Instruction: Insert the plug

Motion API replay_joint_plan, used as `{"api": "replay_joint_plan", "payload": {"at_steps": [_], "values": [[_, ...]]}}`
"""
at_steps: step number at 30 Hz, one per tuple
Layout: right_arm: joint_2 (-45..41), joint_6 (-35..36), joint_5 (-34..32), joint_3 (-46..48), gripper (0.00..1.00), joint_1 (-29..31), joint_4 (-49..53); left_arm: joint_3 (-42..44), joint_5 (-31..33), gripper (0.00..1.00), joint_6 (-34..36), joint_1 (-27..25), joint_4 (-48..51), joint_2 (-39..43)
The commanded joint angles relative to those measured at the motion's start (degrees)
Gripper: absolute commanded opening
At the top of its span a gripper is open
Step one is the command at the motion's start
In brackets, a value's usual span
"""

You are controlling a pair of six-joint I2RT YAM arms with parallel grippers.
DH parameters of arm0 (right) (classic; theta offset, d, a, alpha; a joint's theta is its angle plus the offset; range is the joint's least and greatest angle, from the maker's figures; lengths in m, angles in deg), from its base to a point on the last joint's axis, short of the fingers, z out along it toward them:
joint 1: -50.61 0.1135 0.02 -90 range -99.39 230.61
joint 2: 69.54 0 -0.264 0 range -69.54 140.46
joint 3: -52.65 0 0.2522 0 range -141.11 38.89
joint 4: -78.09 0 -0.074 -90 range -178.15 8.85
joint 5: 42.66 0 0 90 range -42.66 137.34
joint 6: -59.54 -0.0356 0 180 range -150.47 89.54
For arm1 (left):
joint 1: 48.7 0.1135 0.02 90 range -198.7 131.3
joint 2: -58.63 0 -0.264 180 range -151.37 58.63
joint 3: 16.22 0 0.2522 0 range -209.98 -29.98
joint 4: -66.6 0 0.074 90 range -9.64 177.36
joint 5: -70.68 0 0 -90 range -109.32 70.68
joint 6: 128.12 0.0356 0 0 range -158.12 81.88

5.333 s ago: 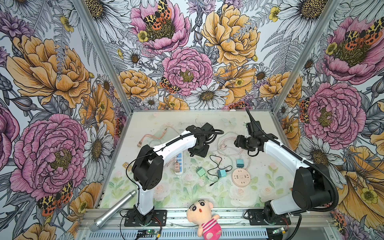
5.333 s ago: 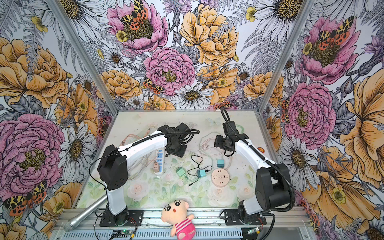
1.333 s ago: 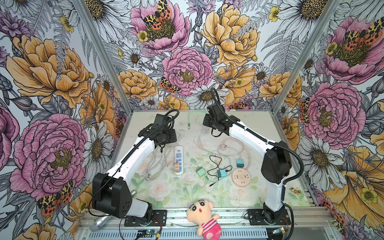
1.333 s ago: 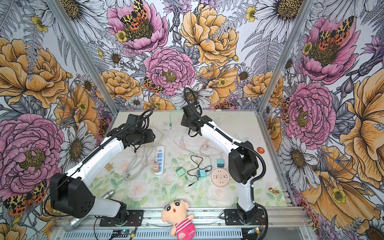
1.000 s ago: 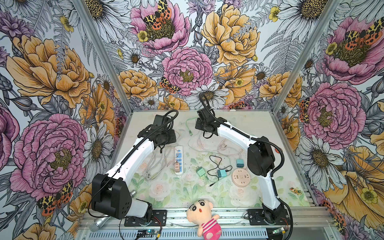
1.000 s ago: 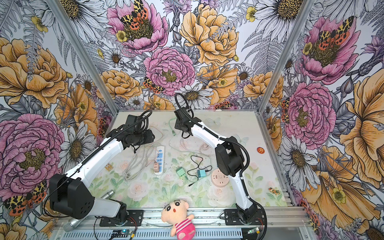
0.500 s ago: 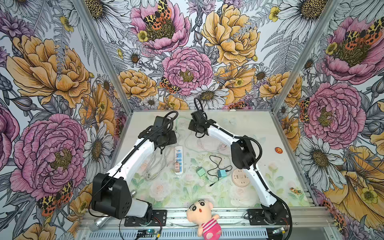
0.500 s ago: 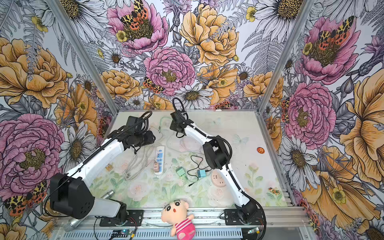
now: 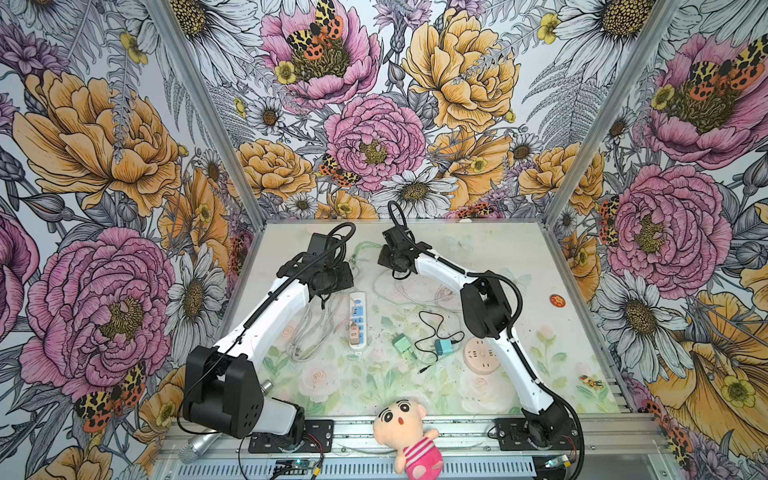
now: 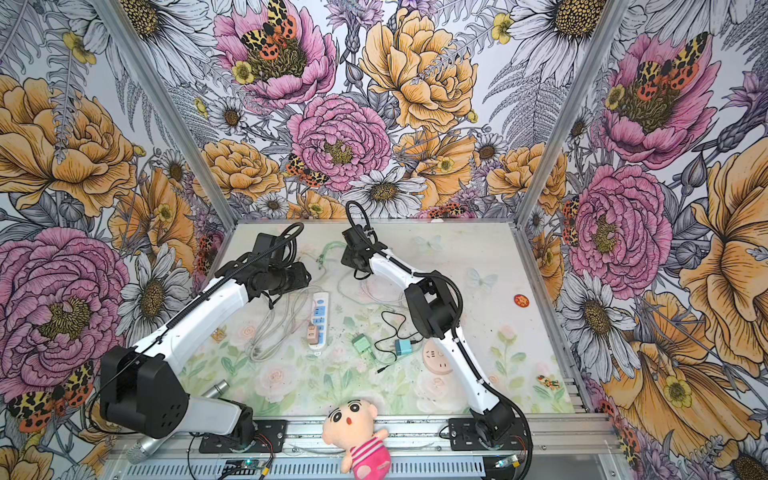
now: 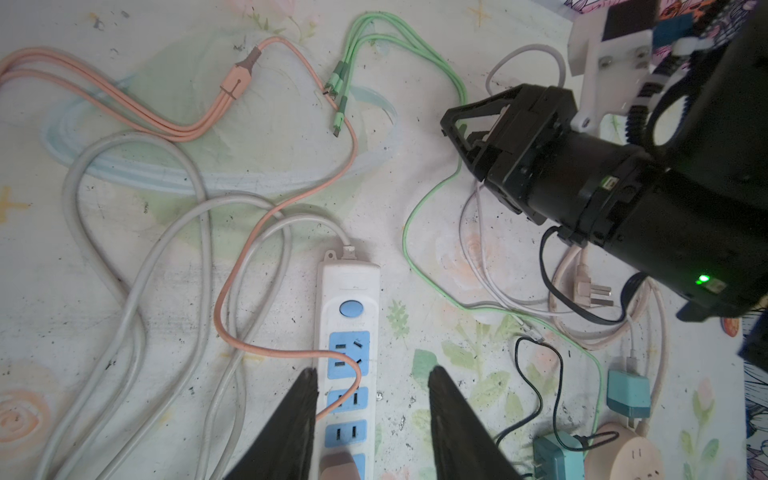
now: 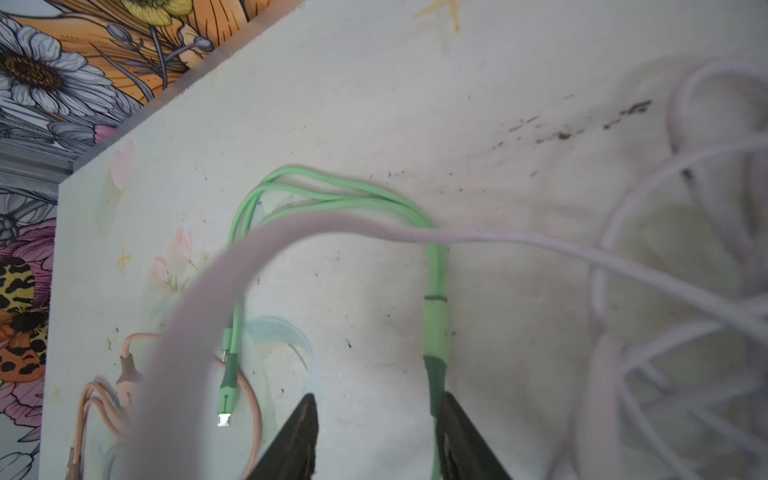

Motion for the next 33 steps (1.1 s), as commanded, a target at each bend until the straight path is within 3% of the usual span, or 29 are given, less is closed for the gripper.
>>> {"api": "replay_joint_plan", "payload": {"at_steps": [1,8,14,19,26,33], "values": [[-7.0,1.4,0.1,3.5,0.40,-1.2,-0.5,0.6,-0.7,0.46,-0.7,-0.5,-1.3,0.9],[-22.2,8.1,-3.9,18.6,0.43,-1.3,-0.6,-0.3,-2.6,0.47,2.5,-4.6,0.5,0.4],[-37.2,10.3,-4.9,36.5,0.44,-5.3,-0.4,-2.6,-1.6,0.49,6.6,-14.7,5.4,-0.3],[-47.8,10.3,-6.5,50.6,0.44,-8.8,0.1,-5.9,0.2,0.49,5.4,-21.6,11.6,-3.1],[-58.4,12.0,-7.3,62.1,0.47,-11.3,0.1,-5.0,1.1,0.50,-4.7,-26.8,12.5,-8.5],[-60.1,13.0,-6.4,67.3,0.47,-12.0,0.0,-4.7,2.8,0.51,-13.1,-31.1,11.2,-14.3]]}}
